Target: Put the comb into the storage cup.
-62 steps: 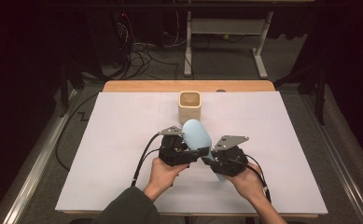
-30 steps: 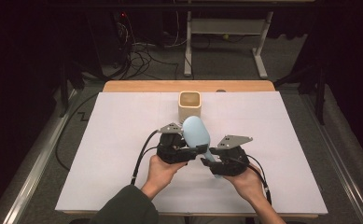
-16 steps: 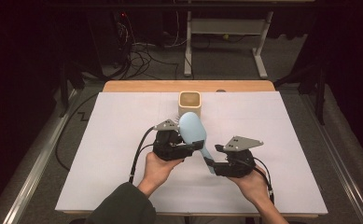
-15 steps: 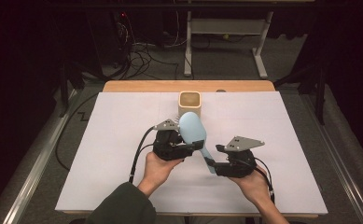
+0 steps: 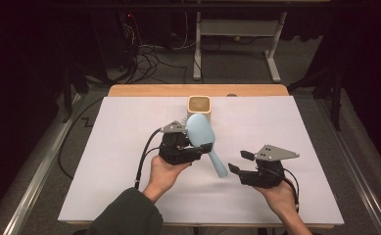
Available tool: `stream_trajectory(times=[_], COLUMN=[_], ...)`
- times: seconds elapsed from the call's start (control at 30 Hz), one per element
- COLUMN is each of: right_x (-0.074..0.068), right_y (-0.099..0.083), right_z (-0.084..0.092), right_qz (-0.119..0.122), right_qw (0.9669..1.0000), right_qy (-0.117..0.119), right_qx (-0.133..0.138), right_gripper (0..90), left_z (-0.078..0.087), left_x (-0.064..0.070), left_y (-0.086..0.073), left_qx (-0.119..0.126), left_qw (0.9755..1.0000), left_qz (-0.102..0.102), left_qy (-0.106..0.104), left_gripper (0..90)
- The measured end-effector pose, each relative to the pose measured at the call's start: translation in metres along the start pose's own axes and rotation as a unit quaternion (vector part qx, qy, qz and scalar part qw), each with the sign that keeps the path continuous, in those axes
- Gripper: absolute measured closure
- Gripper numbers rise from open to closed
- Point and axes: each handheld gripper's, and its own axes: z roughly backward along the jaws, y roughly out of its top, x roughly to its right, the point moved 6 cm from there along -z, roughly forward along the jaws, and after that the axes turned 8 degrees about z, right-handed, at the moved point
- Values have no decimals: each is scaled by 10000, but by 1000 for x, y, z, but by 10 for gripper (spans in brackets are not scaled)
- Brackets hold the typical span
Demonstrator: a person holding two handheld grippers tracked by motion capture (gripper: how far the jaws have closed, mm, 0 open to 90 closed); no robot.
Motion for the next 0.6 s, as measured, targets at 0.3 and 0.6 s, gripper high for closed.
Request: stream_trajectory(times=[0.3,0.6], right_x=[11,15], right_y=[-12,-27], right_z=[14,20], right_qz=[-197,-268], right_qw=[9995,9990], right_qy=[-118,-141], right_qx=[226,333], right_gripper=[350,340], left_z=[7,8], left_x=[-2,-8], left_y=[8,14], left_qx=[25,50], left_qw=[9999,9997], left_qz=[-112,-103], left_qy=[125,223], left_gripper=[550,549])
